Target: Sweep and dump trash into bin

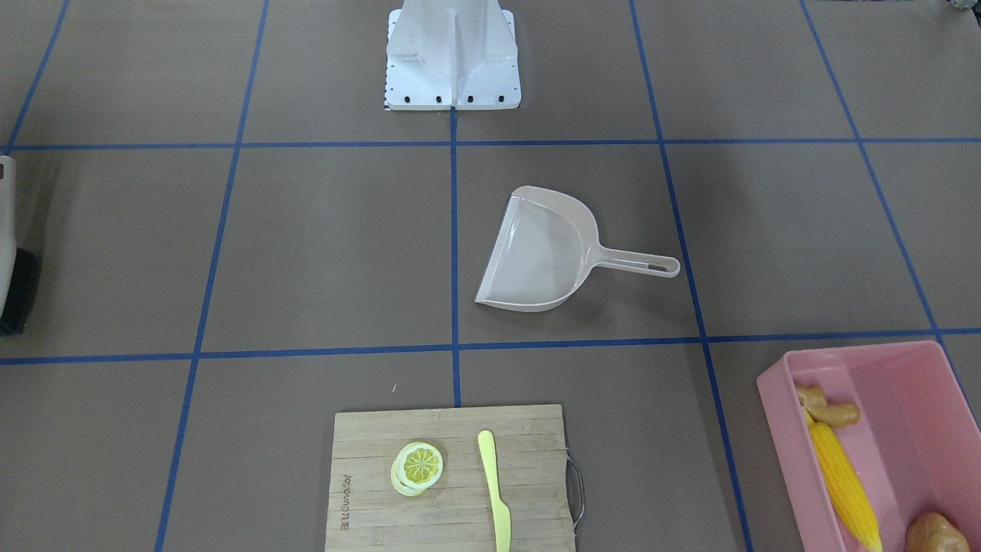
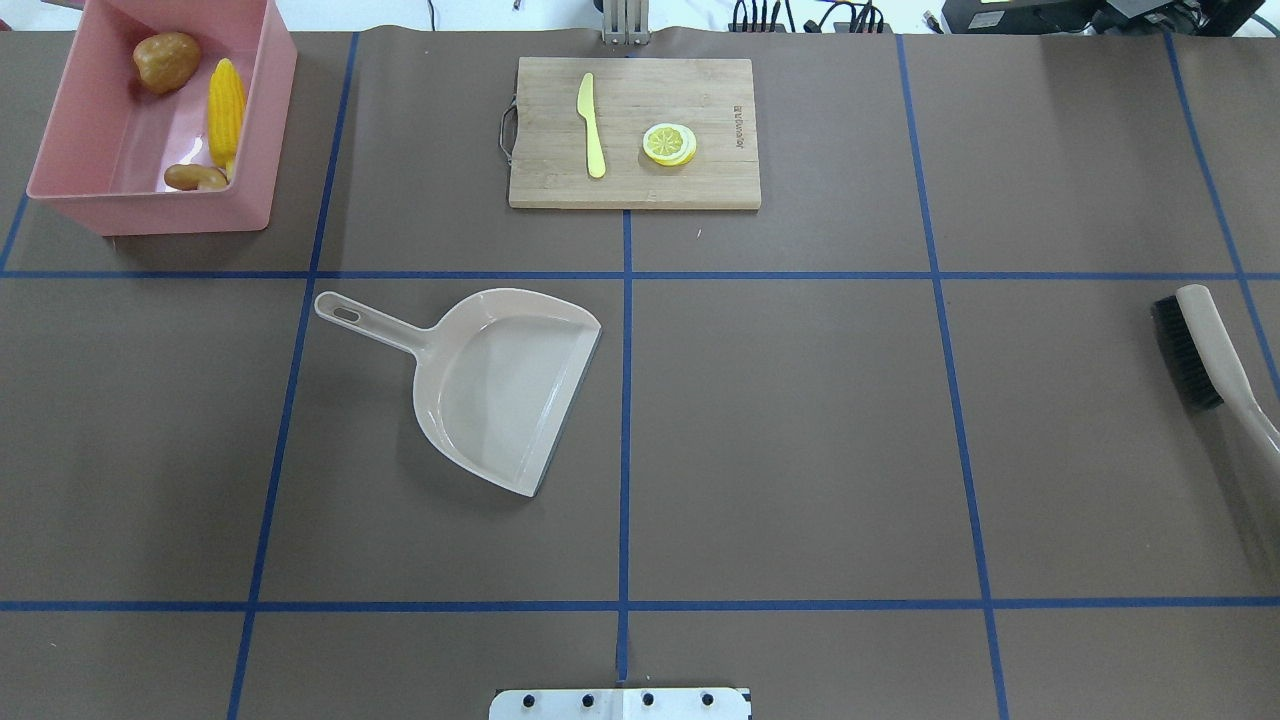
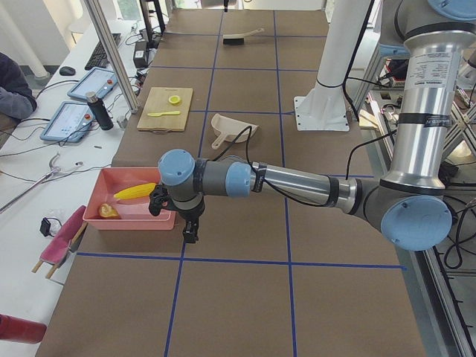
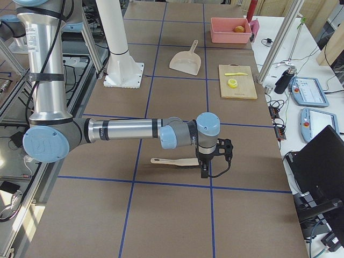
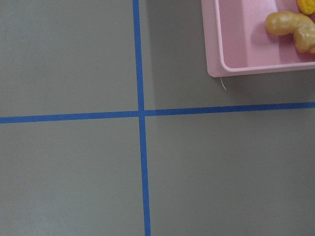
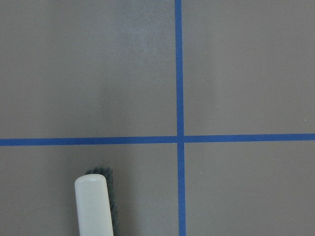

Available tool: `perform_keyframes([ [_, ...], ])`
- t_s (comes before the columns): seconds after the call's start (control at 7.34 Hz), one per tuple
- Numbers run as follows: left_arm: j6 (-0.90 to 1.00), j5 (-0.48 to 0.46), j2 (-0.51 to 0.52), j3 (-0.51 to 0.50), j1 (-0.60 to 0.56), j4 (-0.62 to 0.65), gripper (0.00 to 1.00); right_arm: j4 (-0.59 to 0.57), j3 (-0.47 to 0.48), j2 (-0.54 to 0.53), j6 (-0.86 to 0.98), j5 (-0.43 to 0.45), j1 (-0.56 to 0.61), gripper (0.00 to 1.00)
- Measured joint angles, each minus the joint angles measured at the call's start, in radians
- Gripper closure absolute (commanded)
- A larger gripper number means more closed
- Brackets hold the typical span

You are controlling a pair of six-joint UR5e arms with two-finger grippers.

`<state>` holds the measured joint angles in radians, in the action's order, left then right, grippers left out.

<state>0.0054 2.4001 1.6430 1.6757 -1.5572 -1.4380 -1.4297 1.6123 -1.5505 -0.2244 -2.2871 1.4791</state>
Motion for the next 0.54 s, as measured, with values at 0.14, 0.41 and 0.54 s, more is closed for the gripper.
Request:
perform_keyframes([
  [0.14, 0.001, 0.001, -0.001, 0.000, -0.009, -0.004, 0.01, 0.000, 0.002, -0.003, 0.002, 0.000, 0.001, 0.00],
  [0.41, 0.003, 0.004, -0.010, 0.003, -0.018, -0.013, 0.01, 0.000, 0.005, -0.006, 0.003, 0.000, 0.001, 0.00],
  [0.54, 0.003, 0.012, -0.013, 0.004, -0.019, -0.027, 0.01, 0.000, 0.004, -0.006, 0.003, 0.000, 0.001, 0.00],
])
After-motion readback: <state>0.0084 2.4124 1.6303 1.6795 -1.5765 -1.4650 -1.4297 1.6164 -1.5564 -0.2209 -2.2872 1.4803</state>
